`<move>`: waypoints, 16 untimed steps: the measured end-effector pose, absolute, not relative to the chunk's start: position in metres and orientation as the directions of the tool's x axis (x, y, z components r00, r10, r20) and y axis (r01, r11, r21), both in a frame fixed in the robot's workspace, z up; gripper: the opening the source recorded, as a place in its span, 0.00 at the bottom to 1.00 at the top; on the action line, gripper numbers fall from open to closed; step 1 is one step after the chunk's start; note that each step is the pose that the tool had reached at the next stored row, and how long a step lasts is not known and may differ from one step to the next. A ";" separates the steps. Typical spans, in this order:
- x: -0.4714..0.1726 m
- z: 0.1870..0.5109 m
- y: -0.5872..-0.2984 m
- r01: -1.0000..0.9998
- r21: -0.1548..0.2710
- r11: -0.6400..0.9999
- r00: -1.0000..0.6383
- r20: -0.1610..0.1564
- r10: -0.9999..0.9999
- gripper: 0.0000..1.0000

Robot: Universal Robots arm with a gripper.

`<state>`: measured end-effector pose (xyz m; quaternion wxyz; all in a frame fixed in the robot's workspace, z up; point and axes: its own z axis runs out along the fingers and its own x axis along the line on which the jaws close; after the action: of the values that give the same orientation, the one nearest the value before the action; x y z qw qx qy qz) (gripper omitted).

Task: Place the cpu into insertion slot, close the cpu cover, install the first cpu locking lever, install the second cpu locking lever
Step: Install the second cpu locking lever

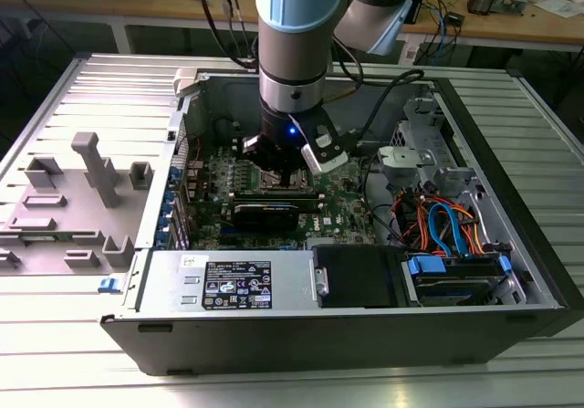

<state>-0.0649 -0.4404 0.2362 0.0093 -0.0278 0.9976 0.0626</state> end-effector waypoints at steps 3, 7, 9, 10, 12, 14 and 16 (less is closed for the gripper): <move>-0.067 0.235 -0.442 -0.057 0.131 0.990 -0.998 -0.022 -0.054 0.11; -0.067 0.235 -0.442 -0.057 0.135 0.989 -0.998 -0.023 -0.054 0.11; -0.067 0.235 -0.442 -0.057 0.135 0.989 -0.998 -0.023 -0.054 0.11; -0.067 0.235 -0.442 -0.057 0.135 0.989 -0.998 -0.023 -0.054 0.11; -0.067 0.235 -0.442 -0.057 0.136 0.989 -0.998 -0.023 -0.054 0.11; -0.067 0.235 -0.442 -0.057 0.136 0.989 -0.998 -0.023 -0.054 0.11; -0.067 0.235 -0.442 -0.057 0.136 0.989 -0.998 -0.023 -0.054 0.11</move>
<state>-0.0672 -0.4417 0.2353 0.0094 -0.0278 0.9972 0.0684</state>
